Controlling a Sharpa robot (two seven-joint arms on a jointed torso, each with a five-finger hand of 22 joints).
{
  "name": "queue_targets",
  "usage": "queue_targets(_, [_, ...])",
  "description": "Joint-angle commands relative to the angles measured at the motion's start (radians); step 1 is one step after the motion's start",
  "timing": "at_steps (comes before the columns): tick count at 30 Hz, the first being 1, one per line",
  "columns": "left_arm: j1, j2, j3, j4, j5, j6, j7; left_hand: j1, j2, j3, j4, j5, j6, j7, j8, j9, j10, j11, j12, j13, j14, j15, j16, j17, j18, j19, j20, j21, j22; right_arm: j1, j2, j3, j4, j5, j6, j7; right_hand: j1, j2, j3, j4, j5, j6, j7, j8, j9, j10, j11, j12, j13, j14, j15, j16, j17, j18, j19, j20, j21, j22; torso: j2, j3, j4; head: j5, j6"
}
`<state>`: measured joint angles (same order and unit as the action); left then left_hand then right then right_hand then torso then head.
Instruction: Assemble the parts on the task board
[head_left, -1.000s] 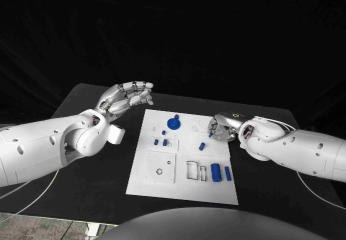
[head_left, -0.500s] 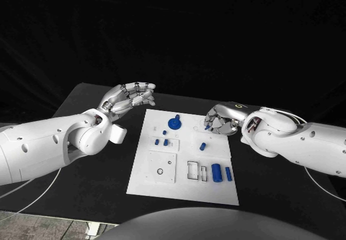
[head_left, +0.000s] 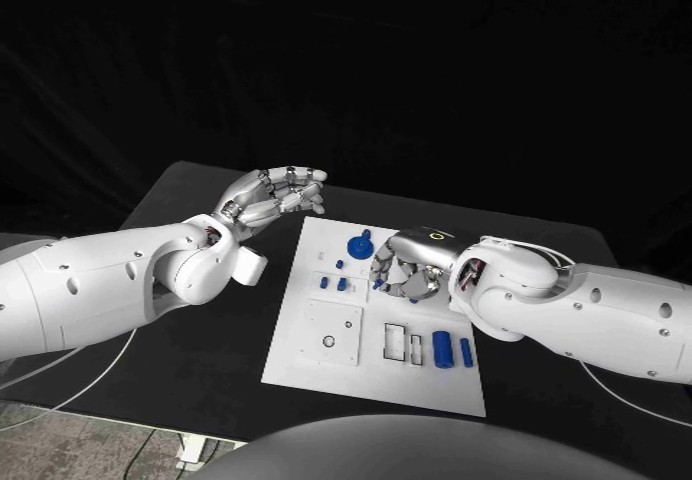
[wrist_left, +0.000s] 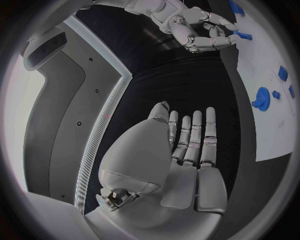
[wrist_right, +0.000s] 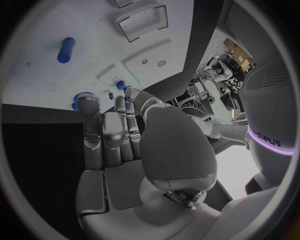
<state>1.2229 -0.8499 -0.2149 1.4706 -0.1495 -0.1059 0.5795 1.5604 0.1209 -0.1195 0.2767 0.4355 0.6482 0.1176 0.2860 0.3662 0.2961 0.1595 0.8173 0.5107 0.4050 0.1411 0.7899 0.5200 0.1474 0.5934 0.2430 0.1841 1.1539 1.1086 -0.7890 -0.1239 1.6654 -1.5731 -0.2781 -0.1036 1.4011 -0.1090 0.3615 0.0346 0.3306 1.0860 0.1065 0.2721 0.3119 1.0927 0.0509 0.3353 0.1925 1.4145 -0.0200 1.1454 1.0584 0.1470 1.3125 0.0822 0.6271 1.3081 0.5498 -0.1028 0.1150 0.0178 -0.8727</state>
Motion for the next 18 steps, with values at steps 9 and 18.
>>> queue_targets(9, [-0.003,0.001,0.000,0.000,-0.005,0.022,-0.004,0.012,0.003,-0.001,-0.006,0.015,-0.002,0.007,0.007,-0.003,-0.001,0.007,0.004,-0.006,-0.005,0.004,-0.007,-0.003,0.014,-0.002,0.009,-0.005,0.002,-0.056,0.113,0.000,-0.071,-0.122,0.036,-0.018,0.003,0.006,-0.002,0.000,0.004,-0.004,-0.002,-0.001,0.051,0.007,0.002,-0.012,-0.006,-0.012,-0.002,-0.011,-0.005,0.005,-0.009,0.000,-0.014,0.058,0.003,-0.0017,-0.0032,-0.001,0.000])
queue_targets(18, [-0.008,0.003,0.000,0.000,-0.005,0.025,-0.004,0.014,0.006,0.000,-0.007,0.018,-0.002,0.007,0.008,-0.004,-0.001,0.008,0.004,-0.008,-0.005,0.005,-0.008,-0.004,0.014,-0.002,0.010,-0.006,0.002,-0.088,0.157,0.000,-0.106,-0.151,0.038,-0.023,0.007,0.005,-0.001,-0.004,0.012,-0.008,0.000,-0.007,0.051,0.007,0.003,-0.018,-0.010,-0.015,-0.001,-0.017,-0.012,0.007,-0.013,0.000,-0.025,0.056,0.002,-0.0010,-0.0031,0.008,0.000])
